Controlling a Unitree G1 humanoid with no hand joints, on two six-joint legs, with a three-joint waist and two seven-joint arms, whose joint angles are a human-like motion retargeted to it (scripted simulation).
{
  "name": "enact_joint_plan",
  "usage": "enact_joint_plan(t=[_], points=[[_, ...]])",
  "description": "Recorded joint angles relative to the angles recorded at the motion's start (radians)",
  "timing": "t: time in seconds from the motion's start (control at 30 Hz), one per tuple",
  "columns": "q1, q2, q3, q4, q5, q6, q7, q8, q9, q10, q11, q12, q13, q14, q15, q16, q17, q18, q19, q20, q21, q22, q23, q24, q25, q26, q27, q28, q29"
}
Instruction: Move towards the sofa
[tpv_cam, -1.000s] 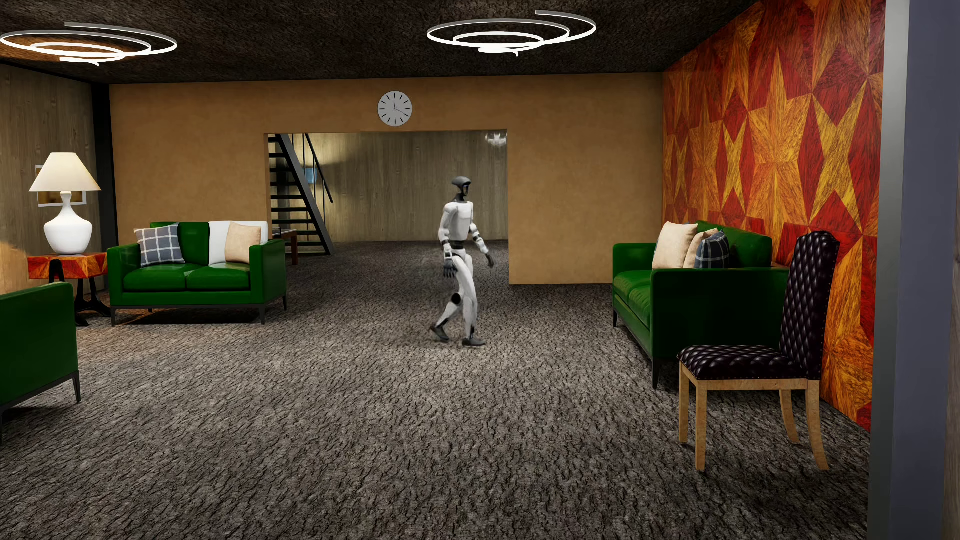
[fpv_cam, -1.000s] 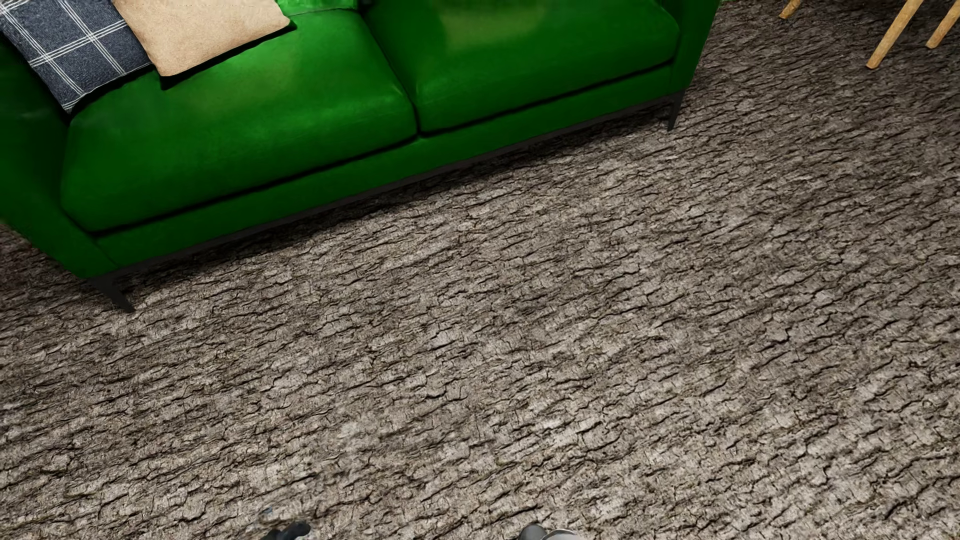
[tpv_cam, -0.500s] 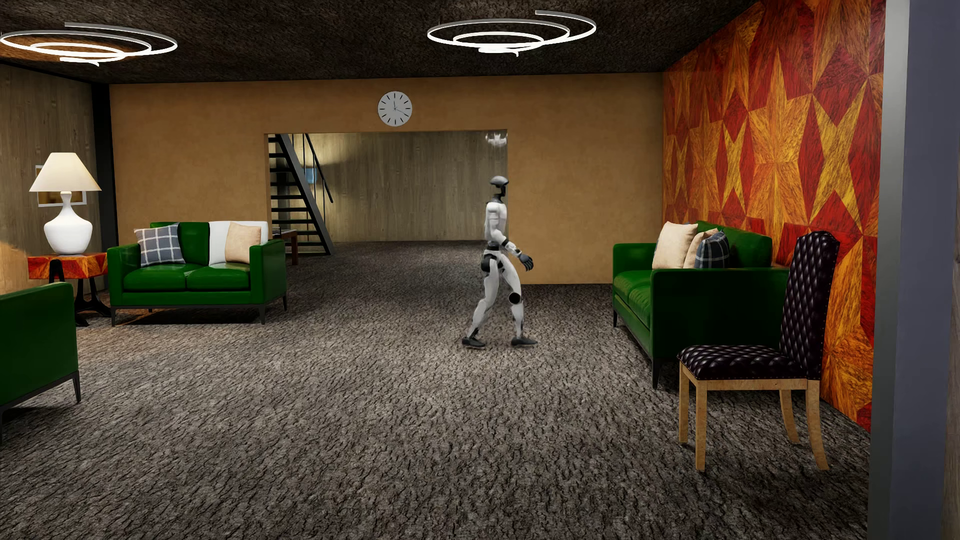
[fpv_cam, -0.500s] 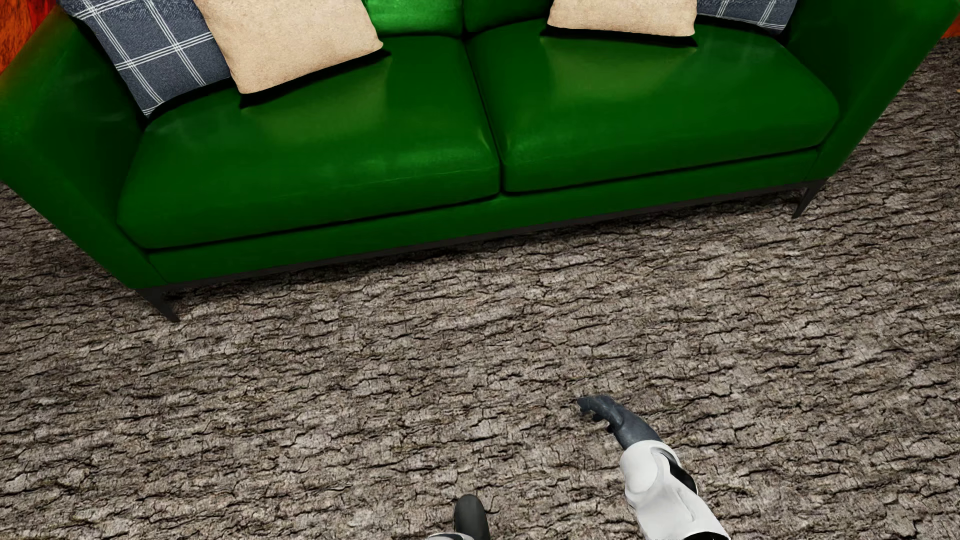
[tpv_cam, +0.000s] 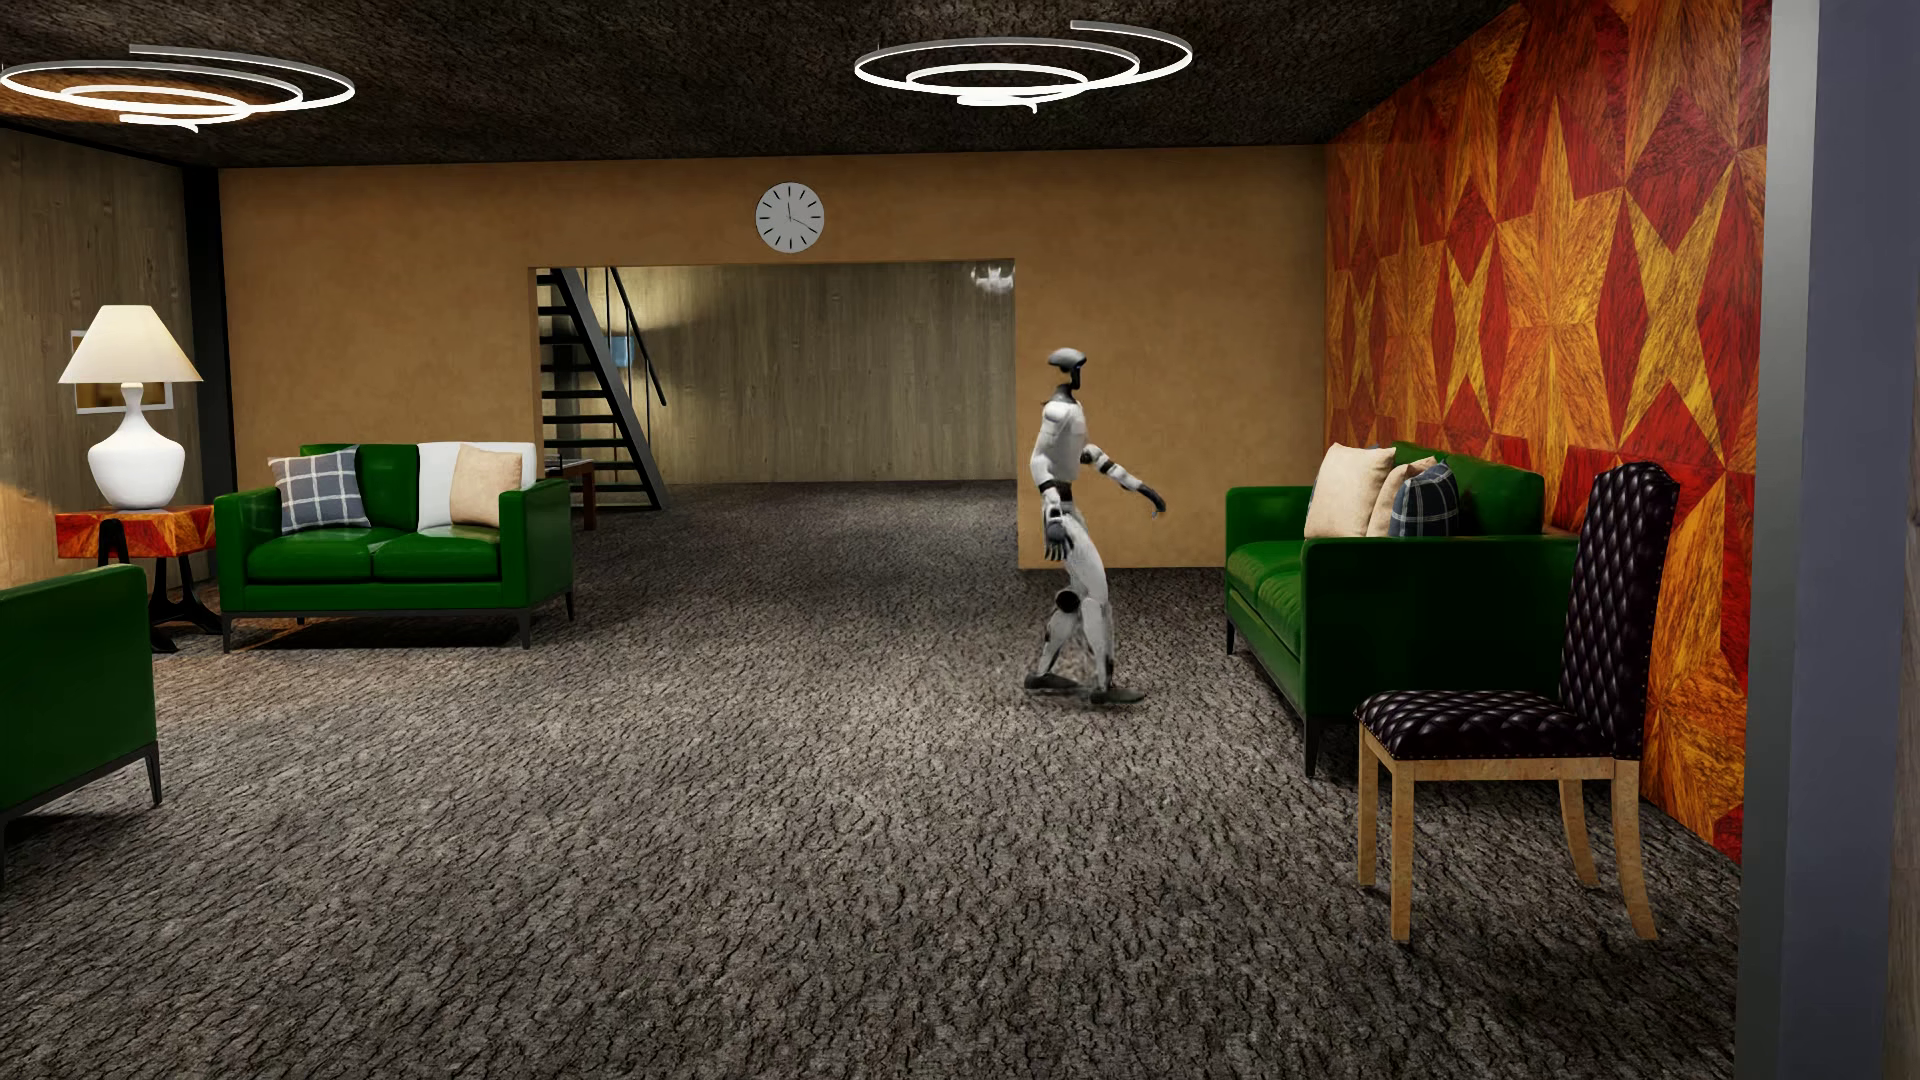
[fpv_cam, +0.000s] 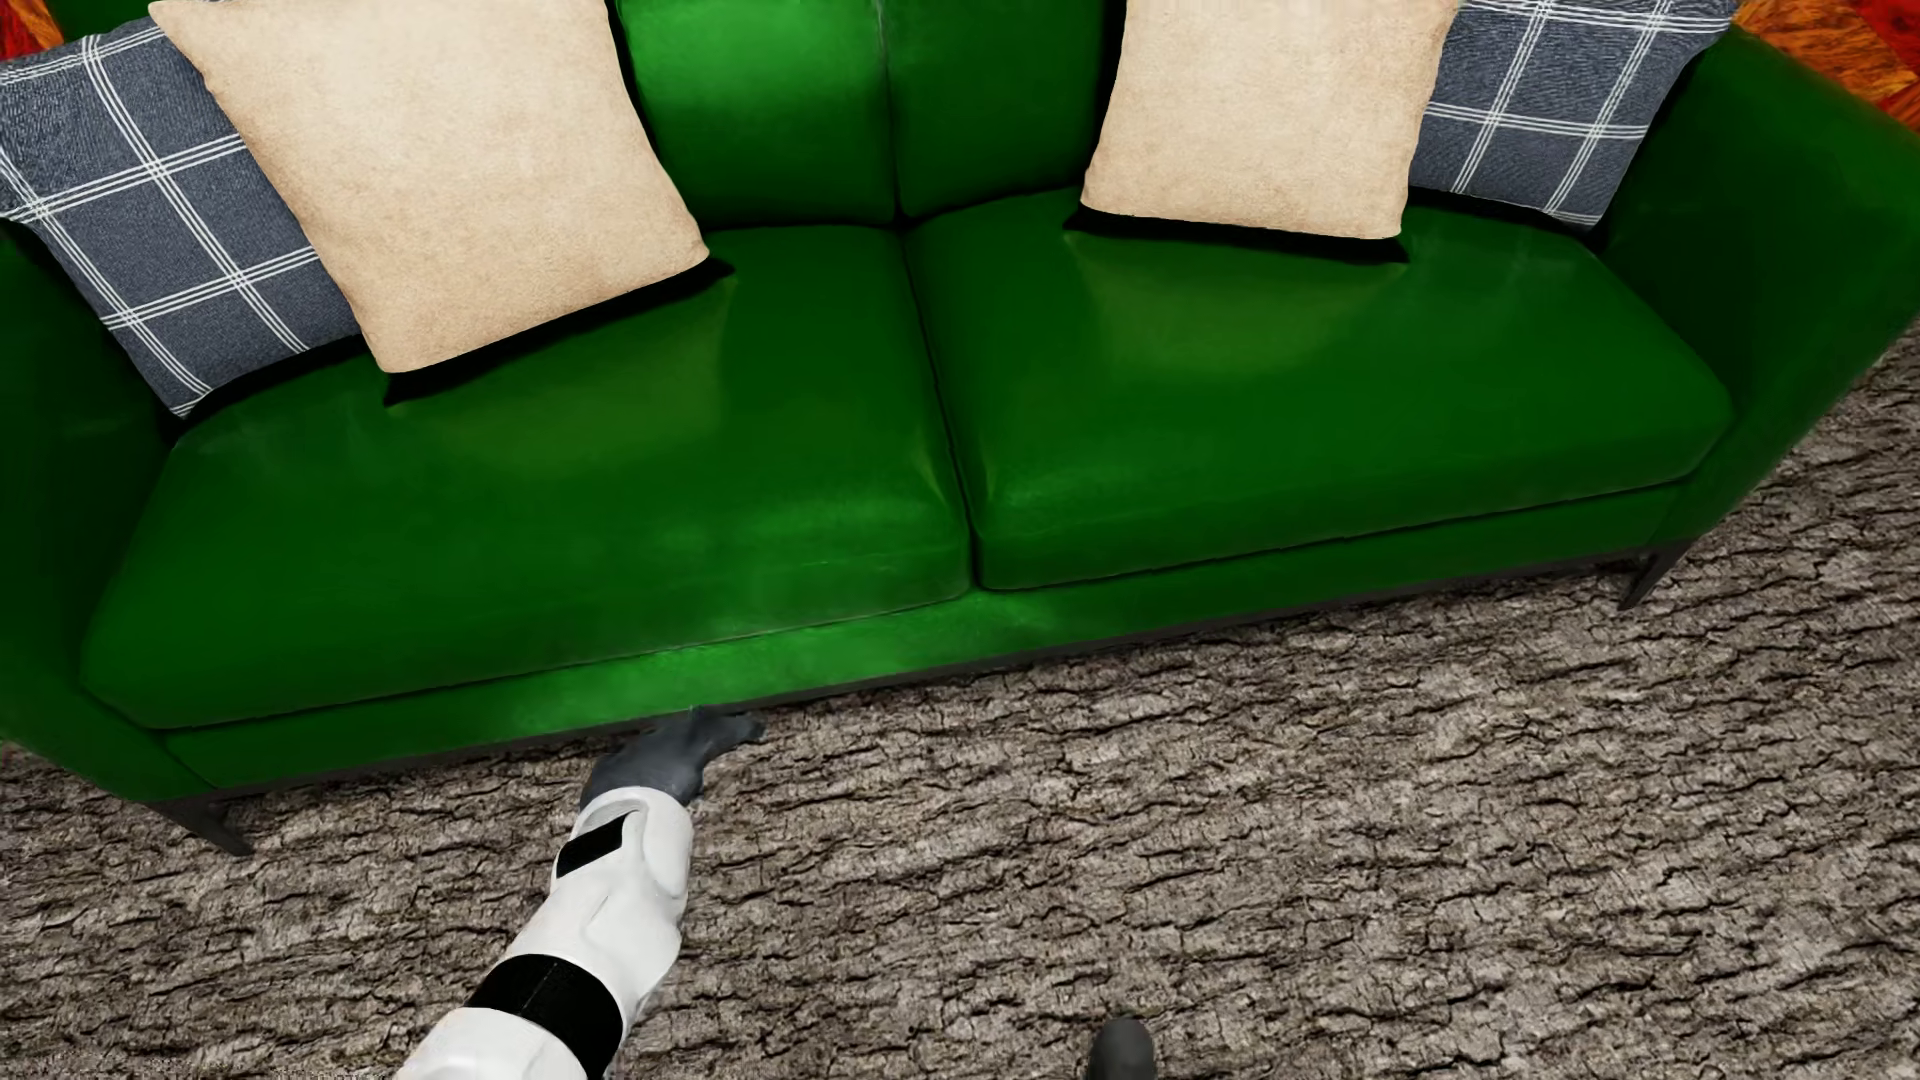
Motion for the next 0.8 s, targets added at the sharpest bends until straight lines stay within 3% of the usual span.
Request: enact_joint_plan(t=[0.03,0.07,0.17,0.2,0.23,0.27,0.3,0.4,0.43,0.5,0.53,0.57,0.63,0.7,0.8], points=[[0.013,0.021,0.001,0.006,-0.004,0.000,-0.026,-0.029,-0.003,0.012,-0.002,-0.019,0.034,-0.017,0.004,0.005,0.016,-0.013,-0.063,-0.011,-0.010,-0.029,0.015,-0.007,0.003,-0.019,0.005,0.013,0.001],[0.013,0.035,0.002,0.024,-0.004,0.005,-0.044,-0.052,-0.001,0.055,0.031,-0.020,0.053,-0.032,-0.026,0.004,0.031,-0.024,-0.084,-0.007,-0.005,-0.060,0.042,-0.018,-0.007,-0.027,0.019,0.023,0.008],[-0.062,0.066,0.003,0.090,0.009,0.039,-0.061,-0.090,0.017,0.297,0.125,0.105,0.040,0.082,-0.126,-0.063,0.047,-0.050,-0.073,0.063,0.055,-0.155,0.098,-0.068,-0.080,-0.034,0.051,0.082,0.104],[-0.123,0.087,0.004,0.111,0.021,0.049,-0.094,-0.114,0.022,0.412,0.124,0.148,0.032,0.167,-0.148,-0.076,0.061,-0.088,-0.077,0.048,0.061,-0.163,0.079,-0.068,-0.092,-0.041,0.039,0.066,0.126],[-0.191,0.110,0.004,0.130,0.035,0.061,-0.127,-0.139,0.028,0.534,0.114,0.181,0.021,0.240,-0.168,-0.069,0.079,-0.148,-0.081,0.001,0.054,-0.150,0.049,-0.030,-0.090,-0.045,0.022,0.008,0.125],[-0.259,0.135,0.000,0.159,0.049,0.075,-0.141,-0.161,0.035,0.653,0.103,0.207,0.004,0.273,-0.183,-0.057,0.096,-0.186,-0.083,-0.048,0.037,-0.124,0.012,0.021,-0.080,-0.052,-0.002,-0.064,0.096],[-0.317,0.150,-0.004,0.213,0.061,0.091,-0.121,-0.174,0.042,0.736,0.101,0.236,-0.020,0.256,-0.197,-0.061,0.109,-0.189,-0.082,-0.063,0.019,-0.075,-0.021,0.041,-0.070,-0.035,-0.024,-0.126,0.052],[-0.391,0.185,0.006,0.396,0.108,0.133,0.043,-0.156,0.059,0.745,0.074,0.320,-0.127,0.176,-0.216,-0.111,0.119,-0.059,-0.070,-0.004,0.001,0.150,-0.104,-0.046,-0.051,0.116,-0.061,-0.112,-0.041],[-0.401,0.195,0.013,0.415,0.124,0.144,0.077,-0.143,0.063,0.683,0.062,0.342,-0.159,0.149,-0.220,-0.112,0.121,-0.037,-0.065,-0.046,-0.002,0.231,-0.115,-0.040,-0.045,0.148,-0.092,-0.155,-0.053],[-0.410,0.206,0.026,0.370,0.142,0.160,0.068,-0.118,0.066,0.467,0.050,0.391,-0.209,0.119,-0.232,-0.081,0.121,-0.048,-0.049,-0.098,0.003,0.283,-0.162,-0.049,-0.036,0.153,-0.148,-0.272,-0.058],[-0.394,0.211,0.031,0.332,0.149,0.167,0.043,-0.106,0.065,0.296,0.046,0.428,-0.225,0.128,-0.239,-0.044,0.118,-0.079,-0.040,-0.137,0.006,0.265,-0.186,-0.028,-0.031,0.112,-0.179,-0.302,-0.059],[-0.364,0.223,0.036,0.293,0.148,0.171,0.028,-0.091,0.062,0.135,0.011,0.464,-0.235,0.230,-0.228,-0.033,0.108,-0.055,-0.035,-0.133,0.014,0.235,-0.210,-0.033,-0.036,0.093,-0.200,-0.285,-0.059],[-0.323,0.221,0.040,0.285,0.145,0.175,0.059,-0.065,0.059,0.070,0.012,0.522,-0.240,0.216,-0.230,-0.051,0.099,-0.039,-0.022,-0.045,0.019,0.181,-0.241,-0.099,-0.034,0.106,-0.222,-0.177,-0.055],[-0.307,0.207,0.043,0.267,0.118,0.166,0.077,-0.052,0.061,0.056,0.053,0.508,-0.213,0.217,-0.248,-0.075,0.107,-0.045,-0.005,-0.041,-0.013,0.172,-0.244,-0.119,-0.018,0.108,-0.205,-0.120,-0.066],[-0.283,0.169,0.041,0.224,0.057,0.140,0.101,-0.026,0.063,0.051,0.160,0.397,-0.178,0.190,-0.283,-0.079,0.096,-0.030,0.023,-0.139,-0.012,0.154,-0.161,-0.059,-0.035,0.103,-0.135,-0.174,-0.046]])
